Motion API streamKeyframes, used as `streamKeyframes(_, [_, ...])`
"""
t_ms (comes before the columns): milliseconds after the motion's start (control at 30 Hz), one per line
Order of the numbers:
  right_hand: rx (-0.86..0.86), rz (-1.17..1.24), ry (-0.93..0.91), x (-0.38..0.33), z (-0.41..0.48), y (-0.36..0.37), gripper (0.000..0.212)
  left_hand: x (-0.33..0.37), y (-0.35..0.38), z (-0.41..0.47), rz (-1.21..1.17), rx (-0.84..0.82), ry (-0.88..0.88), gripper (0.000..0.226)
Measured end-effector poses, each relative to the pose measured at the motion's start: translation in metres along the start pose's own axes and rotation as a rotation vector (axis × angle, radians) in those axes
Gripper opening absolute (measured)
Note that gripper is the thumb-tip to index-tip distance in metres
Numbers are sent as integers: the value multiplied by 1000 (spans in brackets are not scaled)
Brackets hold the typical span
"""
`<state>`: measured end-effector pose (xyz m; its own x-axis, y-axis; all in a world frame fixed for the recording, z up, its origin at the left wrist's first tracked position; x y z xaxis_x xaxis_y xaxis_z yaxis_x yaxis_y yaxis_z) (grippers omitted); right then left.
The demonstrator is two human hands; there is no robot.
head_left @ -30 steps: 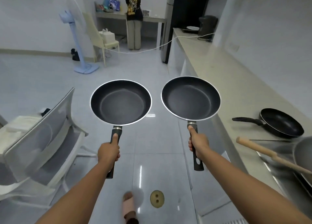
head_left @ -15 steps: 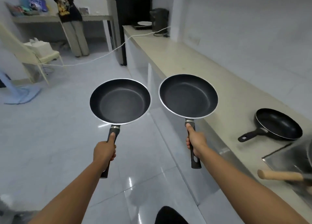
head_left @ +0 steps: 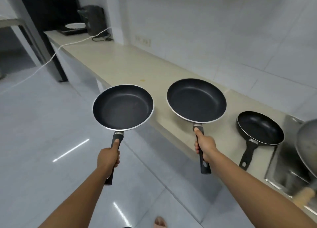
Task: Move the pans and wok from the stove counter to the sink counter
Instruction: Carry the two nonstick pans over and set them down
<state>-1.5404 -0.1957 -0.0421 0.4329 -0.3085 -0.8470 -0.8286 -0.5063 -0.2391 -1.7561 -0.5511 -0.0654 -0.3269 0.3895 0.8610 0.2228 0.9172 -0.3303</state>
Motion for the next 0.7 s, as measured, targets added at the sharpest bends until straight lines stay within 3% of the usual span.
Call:
streamKeyframes(500, [349,213,209,-23,64,19,50,146,139,200,274,-458,188,55])
streamKeyframes(700, [449,234,278,-27,75,43,50,167,177,250,337,-559,206,57])
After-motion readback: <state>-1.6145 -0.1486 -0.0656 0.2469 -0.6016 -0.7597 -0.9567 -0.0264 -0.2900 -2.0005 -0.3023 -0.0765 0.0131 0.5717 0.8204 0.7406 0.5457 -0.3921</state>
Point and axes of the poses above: each hand's wrist, its own z-axis towards the middle knuckle, its own y-axis out of the palm, x = y × z, the point moved 9 cm from there along z, towards the middle knuckle
